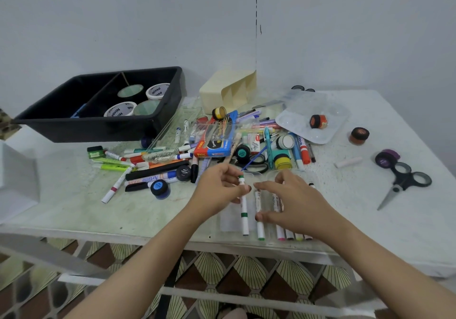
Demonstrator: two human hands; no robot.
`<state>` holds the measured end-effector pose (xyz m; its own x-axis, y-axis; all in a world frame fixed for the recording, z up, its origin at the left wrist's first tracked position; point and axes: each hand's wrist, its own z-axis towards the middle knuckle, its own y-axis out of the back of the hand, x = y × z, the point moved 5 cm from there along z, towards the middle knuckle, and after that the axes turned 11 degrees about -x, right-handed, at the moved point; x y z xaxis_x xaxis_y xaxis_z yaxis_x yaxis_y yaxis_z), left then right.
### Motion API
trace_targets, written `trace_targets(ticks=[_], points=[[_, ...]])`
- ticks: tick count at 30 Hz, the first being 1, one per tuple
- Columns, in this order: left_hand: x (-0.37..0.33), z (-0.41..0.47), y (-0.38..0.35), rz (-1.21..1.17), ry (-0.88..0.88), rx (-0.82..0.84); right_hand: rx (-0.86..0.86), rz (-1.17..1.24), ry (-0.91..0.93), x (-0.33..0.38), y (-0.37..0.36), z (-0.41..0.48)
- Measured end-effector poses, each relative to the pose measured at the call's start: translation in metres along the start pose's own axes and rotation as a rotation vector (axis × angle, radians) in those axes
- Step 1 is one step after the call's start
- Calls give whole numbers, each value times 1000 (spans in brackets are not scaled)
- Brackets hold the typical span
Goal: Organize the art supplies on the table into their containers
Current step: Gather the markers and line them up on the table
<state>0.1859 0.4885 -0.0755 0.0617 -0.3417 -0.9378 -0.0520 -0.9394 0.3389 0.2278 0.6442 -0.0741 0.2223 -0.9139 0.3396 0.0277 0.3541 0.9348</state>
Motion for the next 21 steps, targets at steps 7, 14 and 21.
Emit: trace_targets(ticks=[7,14,21], points=[[5,-9,-9,97,-9,47,56,28,44,-4,1,-4],[7,-18,-9,146,25,170,66,18,51,-4,0,-3],[3,-21,-11,331,-181,197,60,34,51,-5,0,-4]])
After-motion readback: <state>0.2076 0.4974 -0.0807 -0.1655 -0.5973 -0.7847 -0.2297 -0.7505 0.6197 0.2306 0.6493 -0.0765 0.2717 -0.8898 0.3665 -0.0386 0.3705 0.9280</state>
